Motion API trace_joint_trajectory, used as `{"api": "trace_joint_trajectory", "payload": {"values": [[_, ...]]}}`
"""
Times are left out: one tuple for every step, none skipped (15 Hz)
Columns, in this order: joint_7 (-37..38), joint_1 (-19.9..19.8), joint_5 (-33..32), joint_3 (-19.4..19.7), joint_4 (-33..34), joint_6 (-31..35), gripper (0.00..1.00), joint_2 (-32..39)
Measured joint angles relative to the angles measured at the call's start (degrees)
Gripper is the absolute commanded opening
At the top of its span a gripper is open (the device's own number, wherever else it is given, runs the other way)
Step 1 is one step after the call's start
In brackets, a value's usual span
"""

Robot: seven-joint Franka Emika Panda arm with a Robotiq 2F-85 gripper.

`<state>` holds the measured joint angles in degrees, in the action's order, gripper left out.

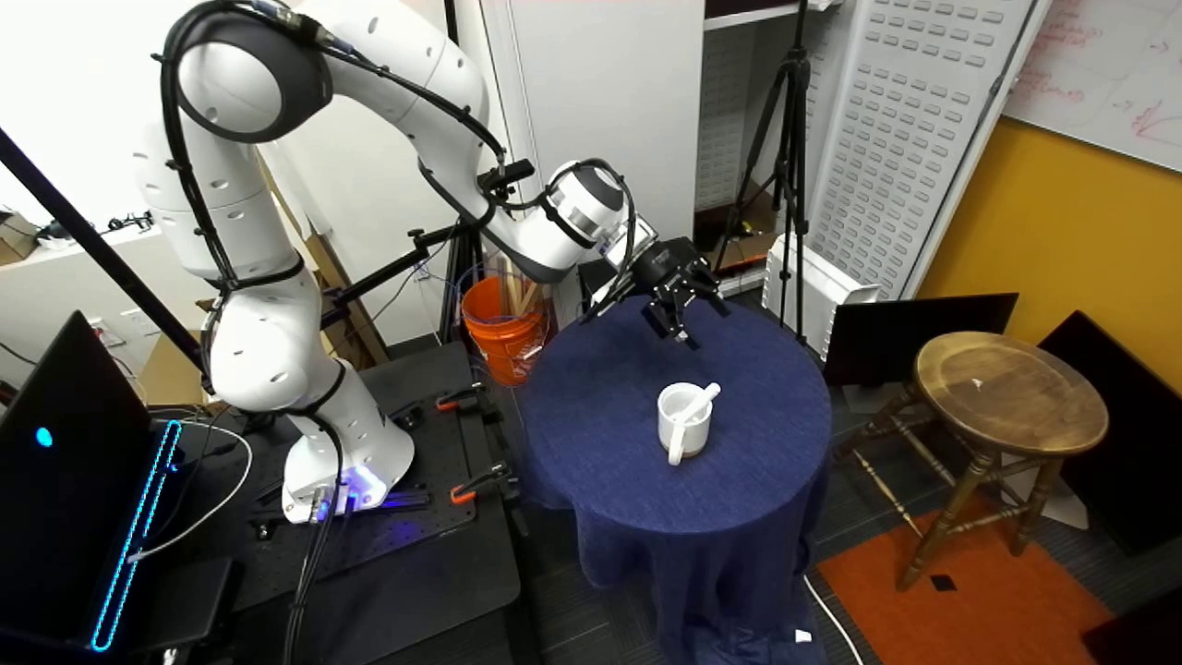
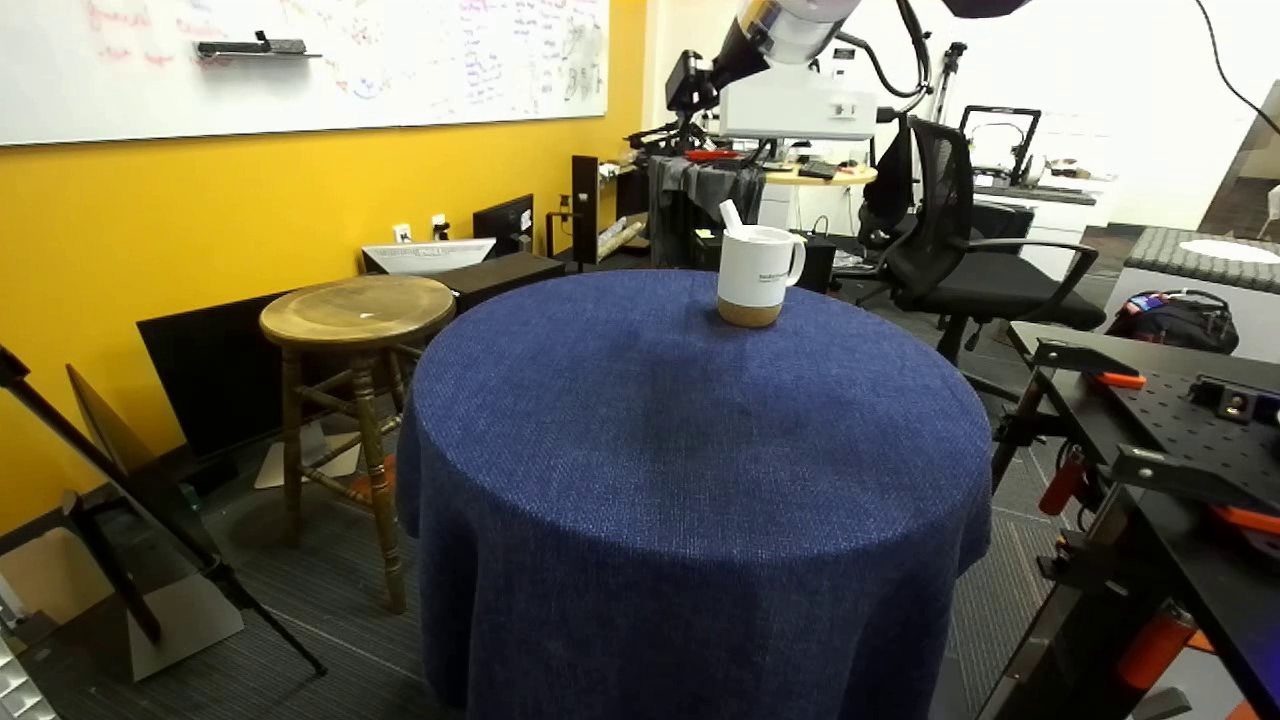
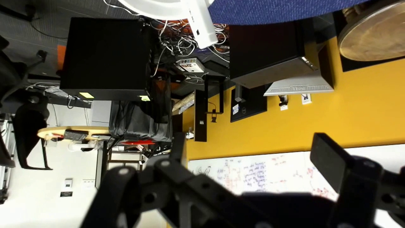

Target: Pick up the marker and put it in the cup

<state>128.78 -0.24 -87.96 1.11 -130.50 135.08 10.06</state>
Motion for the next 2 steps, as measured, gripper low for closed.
{"api": "trace_joint_trajectory", "payload": {"values": [[0.0,0.0,0.0,0.0,0.0,0.0,1.0,0.0],[0.0,0.0,0.0,0.0,0.0,0.0,1.0,0.0]]}}
